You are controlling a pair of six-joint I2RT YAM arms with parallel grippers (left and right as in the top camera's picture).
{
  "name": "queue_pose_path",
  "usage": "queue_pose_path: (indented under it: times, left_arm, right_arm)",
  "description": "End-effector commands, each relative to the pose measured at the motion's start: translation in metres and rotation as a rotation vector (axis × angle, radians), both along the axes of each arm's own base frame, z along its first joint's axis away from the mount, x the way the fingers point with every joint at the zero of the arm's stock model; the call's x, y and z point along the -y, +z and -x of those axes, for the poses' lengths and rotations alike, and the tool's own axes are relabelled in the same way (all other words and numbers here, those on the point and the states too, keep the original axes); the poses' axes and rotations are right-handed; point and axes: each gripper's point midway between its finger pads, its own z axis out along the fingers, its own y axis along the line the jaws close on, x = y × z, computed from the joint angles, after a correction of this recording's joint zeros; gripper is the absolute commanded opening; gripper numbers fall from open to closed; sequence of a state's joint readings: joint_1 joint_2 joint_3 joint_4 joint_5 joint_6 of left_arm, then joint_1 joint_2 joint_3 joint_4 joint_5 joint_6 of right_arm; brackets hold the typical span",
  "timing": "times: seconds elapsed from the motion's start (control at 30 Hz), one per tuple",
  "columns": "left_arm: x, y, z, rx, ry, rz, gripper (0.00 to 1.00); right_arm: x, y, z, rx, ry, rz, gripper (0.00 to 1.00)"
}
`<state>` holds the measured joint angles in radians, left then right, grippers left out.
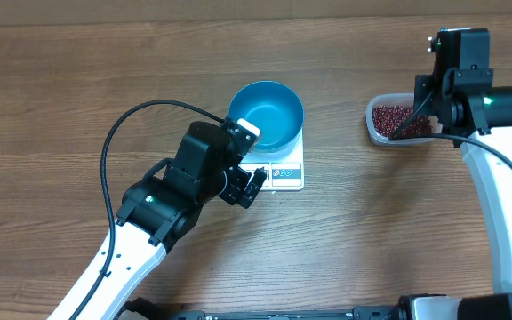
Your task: Scoop item into bowl and weigh 150g on scale
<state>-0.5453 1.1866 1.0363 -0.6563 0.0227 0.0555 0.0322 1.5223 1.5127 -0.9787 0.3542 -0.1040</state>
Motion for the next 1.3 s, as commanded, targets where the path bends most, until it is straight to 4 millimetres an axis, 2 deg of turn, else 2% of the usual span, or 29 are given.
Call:
queue_pose_path:
  times: [0.0,0.23,0.43,0.8,1.07,1.27]
  left_arm:
    - [-0.001,0.006,0.0,0.019,-0.004,0.005,1.0]
    - [-0.001,0.006,0.0,0.02,-0.004,0.005,1.0]
    - [-0.001,0.006,0.0,0.019,-0.004,0.005,0.99]
    - [-0.001,0.006,0.0,0.019,-0.004,0.005,0.99]
    - [-0.001,0.006,0.0,0.019,-0.004,0.005,0.99]
    - [-0.001,0.006,0.0,0.019,-0.004,0.005,0.99]
  right_arm:
    - [0.0,-0.009,-0.011,-0.033,0.056,0.002,0.04]
    - [0.001,-0.044,-0.027,-0.104,0.054,0.003,0.04]
    - [0.001,-0.069,-0.033,-0.164,0.054,0.002,0.04]
    - [0.001,-0.076,-0.041,-0.164,0.07,0.013,0.04]
    - [0.008,-0.091,-0.035,-0.229,0.051,0.049,0.04]
    - [0.009,-0.093,-0.032,-0.244,0.046,0.057,0.04]
